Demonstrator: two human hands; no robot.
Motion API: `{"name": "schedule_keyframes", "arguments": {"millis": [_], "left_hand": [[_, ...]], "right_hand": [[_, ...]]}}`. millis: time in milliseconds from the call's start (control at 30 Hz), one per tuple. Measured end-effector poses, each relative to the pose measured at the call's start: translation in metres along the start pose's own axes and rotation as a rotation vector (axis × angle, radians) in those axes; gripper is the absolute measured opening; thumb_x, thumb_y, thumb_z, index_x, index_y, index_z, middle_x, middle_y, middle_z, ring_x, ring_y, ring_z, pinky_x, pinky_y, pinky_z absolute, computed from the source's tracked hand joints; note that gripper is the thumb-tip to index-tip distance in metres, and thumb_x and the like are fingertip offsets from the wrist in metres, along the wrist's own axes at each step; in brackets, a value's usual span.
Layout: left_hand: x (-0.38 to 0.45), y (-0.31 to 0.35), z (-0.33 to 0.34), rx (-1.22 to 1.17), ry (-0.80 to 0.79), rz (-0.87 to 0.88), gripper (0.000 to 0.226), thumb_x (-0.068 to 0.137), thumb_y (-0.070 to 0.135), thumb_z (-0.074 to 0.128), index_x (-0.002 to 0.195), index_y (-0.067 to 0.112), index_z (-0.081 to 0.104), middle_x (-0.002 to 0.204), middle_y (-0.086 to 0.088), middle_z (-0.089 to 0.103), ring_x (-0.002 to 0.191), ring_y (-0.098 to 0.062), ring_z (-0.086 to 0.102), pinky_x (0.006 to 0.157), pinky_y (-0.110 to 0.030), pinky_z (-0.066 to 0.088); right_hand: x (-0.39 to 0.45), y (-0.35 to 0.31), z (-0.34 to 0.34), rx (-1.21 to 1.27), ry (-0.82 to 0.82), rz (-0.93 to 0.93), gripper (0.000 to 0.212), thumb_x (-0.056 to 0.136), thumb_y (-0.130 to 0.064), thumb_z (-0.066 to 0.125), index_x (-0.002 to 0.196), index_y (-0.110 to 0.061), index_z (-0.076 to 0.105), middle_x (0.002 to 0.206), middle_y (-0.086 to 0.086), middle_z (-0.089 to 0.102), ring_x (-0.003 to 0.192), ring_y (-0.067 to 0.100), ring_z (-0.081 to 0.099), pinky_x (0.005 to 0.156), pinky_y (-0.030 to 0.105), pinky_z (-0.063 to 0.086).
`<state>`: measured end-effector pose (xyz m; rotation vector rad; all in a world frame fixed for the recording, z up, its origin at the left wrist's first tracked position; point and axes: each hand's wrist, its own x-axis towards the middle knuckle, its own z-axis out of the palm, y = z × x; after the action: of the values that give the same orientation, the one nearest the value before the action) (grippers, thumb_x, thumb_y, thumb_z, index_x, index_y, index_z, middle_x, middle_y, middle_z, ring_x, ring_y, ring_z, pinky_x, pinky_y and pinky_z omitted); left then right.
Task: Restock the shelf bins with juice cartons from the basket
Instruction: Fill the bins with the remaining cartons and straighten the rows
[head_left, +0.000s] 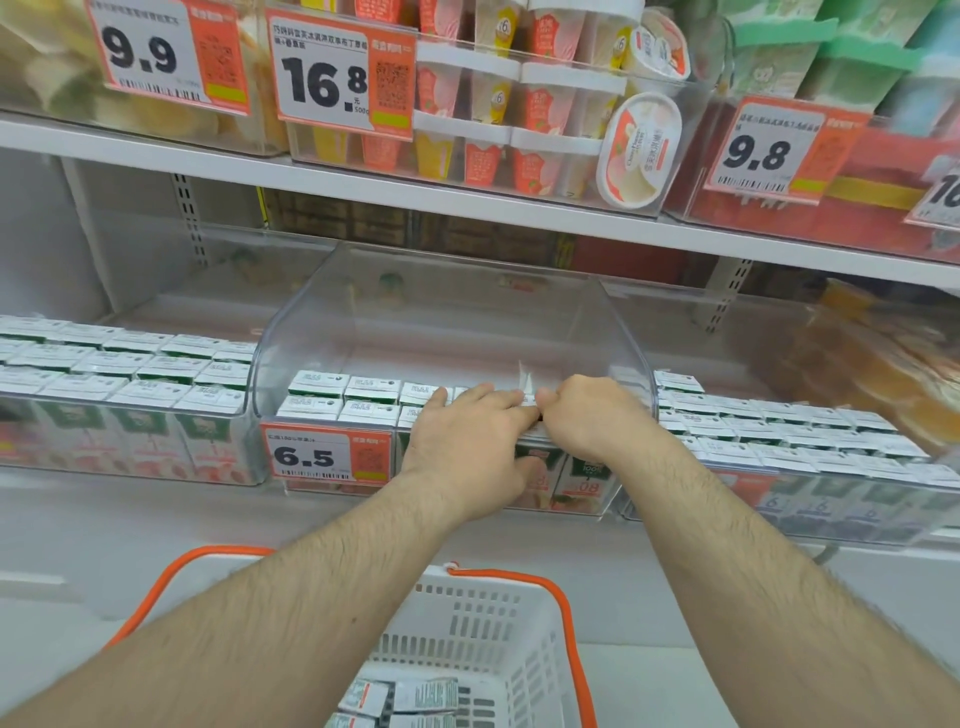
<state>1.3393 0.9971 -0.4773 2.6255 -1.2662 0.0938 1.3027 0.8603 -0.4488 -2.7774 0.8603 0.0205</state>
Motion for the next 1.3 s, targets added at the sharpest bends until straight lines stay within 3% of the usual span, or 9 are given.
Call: {"name": "schedule_keyframes", "arguments": {"millis": [233,733,900,1000,1067,1100,1167,1233,1300], "left_hand": [[-0.001,0.002,-0.002,-0.025,-0.005,-0.014,0.059,0.094,0.053,0.049,0.148,0.039,0.032,0.157,0.019,0.027,0.148,-0.014,0.018,0.120,-0.050,0.010],[0.000,0.004,-0.004,0.016,-0.021,0.003,0.059,0.092,0.050,0.050,0.147,0.034,0.036,0.152,0.012,0.036,0.144,-0.017,0.025,0.118,-0.055,0.015],[-0.007,0.005,-0.008,-0.069,0.034,0.006,0.045,0.092,0.040,0.051,0.135,0.029,0.052,0.134,0.008,0.053,0.132,-0.017,0.039,0.119,-0.052,0.014],[-0.028,-0.003,-0.005,-0.143,0.289,0.110,0.032,0.083,0.029,0.050,0.107,0.019,0.070,0.107,0.003,0.064,0.105,-0.024,0.055,0.104,-0.046,0.036],[-0.053,-0.015,0.002,-0.193,0.490,0.158,0.028,0.073,0.026,0.047,0.084,0.013,0.070,0.088,0.000,0.064,0.082,-0.028,0.057,0.075,-0.038,0.046],[-0.069,-0.024,0.009,-0.215,0.531,0.147,0.027,0.071,0.025,0.047,0.080,0.012,0.069,0.085,0.000,0.064,0.078,-0.027,0.055,0.068,-0.035,0.044],[-0.098,-0.046,0.032,-0.222,0.517,0.104,0.028,0.073,0.024,0.047,0.082,0.012,0.070,0.086,-0.001,0.065,0.079,-0.024,0.056,0.068,-0.032,0.044],[-0.128,-0.070,0.058,-0.252,0.327,0.010,0.025,0.077,0.025,0.051,0.088,0.014,0.070,0.088,0.000,0.065,0.084,-0.024,0.060,0.070,-0.034,0.048],[-0.149,-0.087,0.076,-0.285,0.089,-0.117,0.023,0.085,0.024,0.057,0.104,0.019,0.069,0.098,0.004,0.064,0.093,-0.020,0.059,0.079,-0.036,0.049]], "right_hand": [[-0.009,-0.008,0.000,-0.038,-0.095,-0.002,0.066,0.104,-0.048,0.011,0.134,-0.008,0.053,0.137,0.019,0.055,0.126,0.036,0.050,0.100,0.041,0.039],[-0.010,-0.006,-0.008,0.013,-0.042,0.008,0.074,0.099,-0.061,0.017,0.136,-0.008,0.053,0.137,0.019,0.053,0.119,0.034,0.054,0.083,0.039,0.041],[-0.028,-0.011,-0.009,-0.103,-0.093,-0.025,0.078,0.100,-0.057,0.004,0.134,-0.011,0.057,0.139,0.013,0.055,0.131,0.032,0.045,0.107,0.043,0.029],[-0.043,-0.017,0.003,-0.191,0.253,-0.146,0.072,0.097,-0.056,0.013,0.116,-0.011,0.067,0.122,0.013,0.064,0.119,0.035,0.048,0.102,0.049,0.033],[-0.070,-0.028,0.026,0.002,0.679,-0.394,0.042,0.093,-0.039,0.038,0.088,-0.011,0.069,0.094,0.010,0.066,0.093,0.033,0.054,0.080,0.043,0.039],[-0.085,-0.036,0.042,0.153,0.775,-0.532,0.030,0.088,-0.030,0.044,0.077,-0.012,0.065,0.081,0.007,0.062,0.081,0.029,0.053,0.072,0.039,0.039],[-0.111,-0.053,0.068,0.398,0.531,-0.650,0.021,0.086,-0.023,0.047,0.075,-0.013,0.062,0.076,0.000,0.057,0.076,0.020,0.051,0.068,0.036,0.040],[-0.119,-0.061,0.101,0.453,0.180,-0.534,0.016,0.089,-0.022,0.051,0.085,-0.015,0.064,0.086,-0.003,0.059,0.084,0.015,0.052,0.073,0.032,0.041],[-0.113,-0.059,0.132,0.402,0.007,-0.442,0.015,0.091,-0.020,0.052,0.087,-0.015,0.066,0.089,-0.001,0.063,0.087,0.019,0.056,0.071,0.031,0.043]]}}
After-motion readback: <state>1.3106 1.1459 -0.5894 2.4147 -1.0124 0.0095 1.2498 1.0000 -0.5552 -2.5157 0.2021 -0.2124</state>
